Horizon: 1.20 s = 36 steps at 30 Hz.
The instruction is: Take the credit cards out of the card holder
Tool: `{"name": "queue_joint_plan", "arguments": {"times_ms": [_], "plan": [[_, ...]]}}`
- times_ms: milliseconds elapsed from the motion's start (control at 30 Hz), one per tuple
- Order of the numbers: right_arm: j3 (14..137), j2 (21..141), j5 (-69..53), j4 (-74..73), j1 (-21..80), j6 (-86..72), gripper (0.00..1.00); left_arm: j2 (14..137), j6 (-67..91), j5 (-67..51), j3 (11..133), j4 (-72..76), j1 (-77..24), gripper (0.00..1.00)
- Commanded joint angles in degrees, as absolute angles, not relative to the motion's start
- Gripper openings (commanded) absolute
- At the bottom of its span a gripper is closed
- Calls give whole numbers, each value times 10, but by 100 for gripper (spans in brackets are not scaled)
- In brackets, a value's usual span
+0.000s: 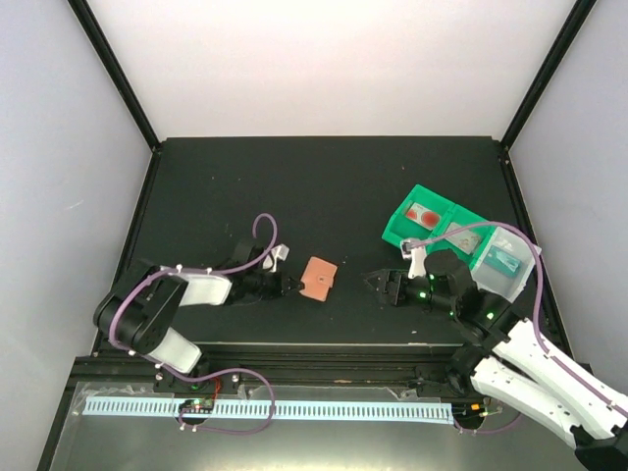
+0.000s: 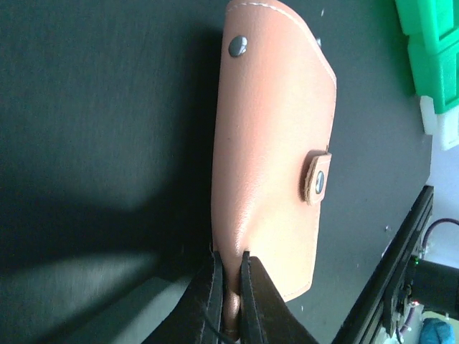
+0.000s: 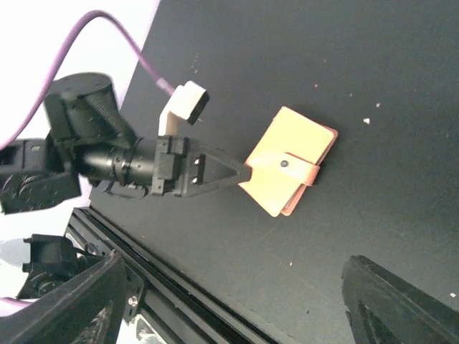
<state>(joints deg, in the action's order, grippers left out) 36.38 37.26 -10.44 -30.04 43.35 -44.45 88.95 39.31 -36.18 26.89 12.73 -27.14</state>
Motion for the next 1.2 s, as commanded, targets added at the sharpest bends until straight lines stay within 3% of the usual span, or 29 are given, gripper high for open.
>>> {"name": "queue_joint_plan", "arguments": {"times_ms": [0, 200, 367, 533, 667, 967, 1167], "plan": [[349, 398, -126, -272, 430, -464, 79, 819, 450, -315, 210, 143, -294, 2], [330, 465, -139, -220, 448, -487, 63, 681, 527, -196, 147, 90, -364, 2], [333, 551, -116, -177, 486, -491, 57, 603, 602, -143, 103, 73, -418, 5], [354, 642, -108, -162, 519, -484, 54, 564, 649, -142, 73, 107, -443, 28], [376, 695, -81, -158, 549, -484, 52, 575, 657, -159, 65, 148, -458, 39], [457, 792, -35, -167, 590, -468, 39, 675, 664, -224, 57, 310, -467, 34], [501, 854, -20, -177, 594, -443, 33, 645, 671, -202, 40, 274, -462, 34]]}}
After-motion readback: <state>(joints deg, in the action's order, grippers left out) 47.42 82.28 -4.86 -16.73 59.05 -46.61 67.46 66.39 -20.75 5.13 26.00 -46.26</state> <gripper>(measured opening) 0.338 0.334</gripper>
